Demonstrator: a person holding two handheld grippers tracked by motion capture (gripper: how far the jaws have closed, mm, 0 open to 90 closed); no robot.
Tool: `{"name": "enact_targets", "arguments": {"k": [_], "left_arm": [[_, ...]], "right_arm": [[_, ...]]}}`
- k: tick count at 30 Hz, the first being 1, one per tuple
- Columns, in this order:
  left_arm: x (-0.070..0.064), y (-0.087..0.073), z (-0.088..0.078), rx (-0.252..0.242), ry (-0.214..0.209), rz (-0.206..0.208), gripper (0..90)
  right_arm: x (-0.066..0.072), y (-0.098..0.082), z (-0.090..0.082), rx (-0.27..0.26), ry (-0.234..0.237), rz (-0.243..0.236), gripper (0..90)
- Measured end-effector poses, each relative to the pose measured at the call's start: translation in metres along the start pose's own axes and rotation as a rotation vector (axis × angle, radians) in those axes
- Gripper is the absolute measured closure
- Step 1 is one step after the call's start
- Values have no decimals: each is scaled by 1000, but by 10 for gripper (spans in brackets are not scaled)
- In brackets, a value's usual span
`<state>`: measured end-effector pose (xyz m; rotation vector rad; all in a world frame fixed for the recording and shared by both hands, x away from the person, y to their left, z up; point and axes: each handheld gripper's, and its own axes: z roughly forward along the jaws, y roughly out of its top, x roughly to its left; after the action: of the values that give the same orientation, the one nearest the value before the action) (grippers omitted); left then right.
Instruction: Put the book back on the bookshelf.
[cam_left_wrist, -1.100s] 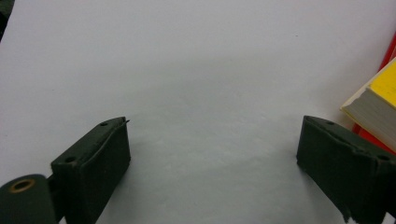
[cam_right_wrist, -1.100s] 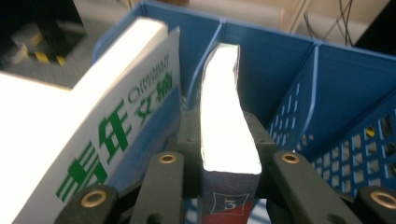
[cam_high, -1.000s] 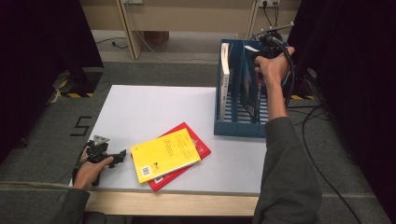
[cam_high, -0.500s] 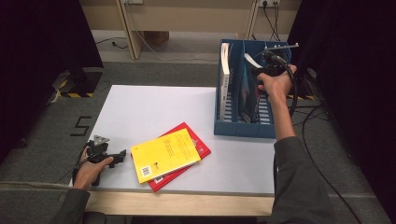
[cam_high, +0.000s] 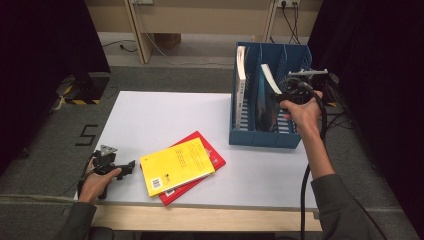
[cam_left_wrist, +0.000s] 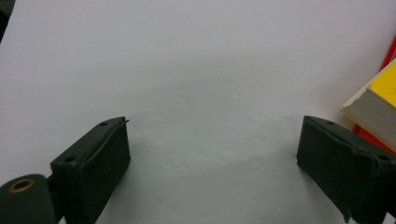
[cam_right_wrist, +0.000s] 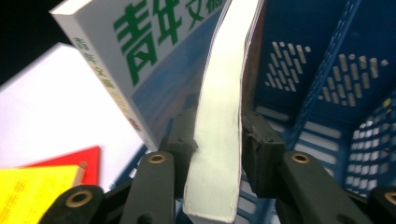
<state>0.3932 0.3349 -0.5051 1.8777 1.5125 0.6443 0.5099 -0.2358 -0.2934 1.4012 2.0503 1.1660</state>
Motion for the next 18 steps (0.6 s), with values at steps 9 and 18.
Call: {"name": "enact_targets", "arguments": {"k": [9, 18], "left_arm": [[0, 0, 0, -2, 0, -1, 86], [0, 0, 0, -1, 0, -1, 86]], "right_arm": [[-2, -27, -6, -17, 50, 11, 638], [-4, -57, 2, 20, 96, 7, 669]]}}
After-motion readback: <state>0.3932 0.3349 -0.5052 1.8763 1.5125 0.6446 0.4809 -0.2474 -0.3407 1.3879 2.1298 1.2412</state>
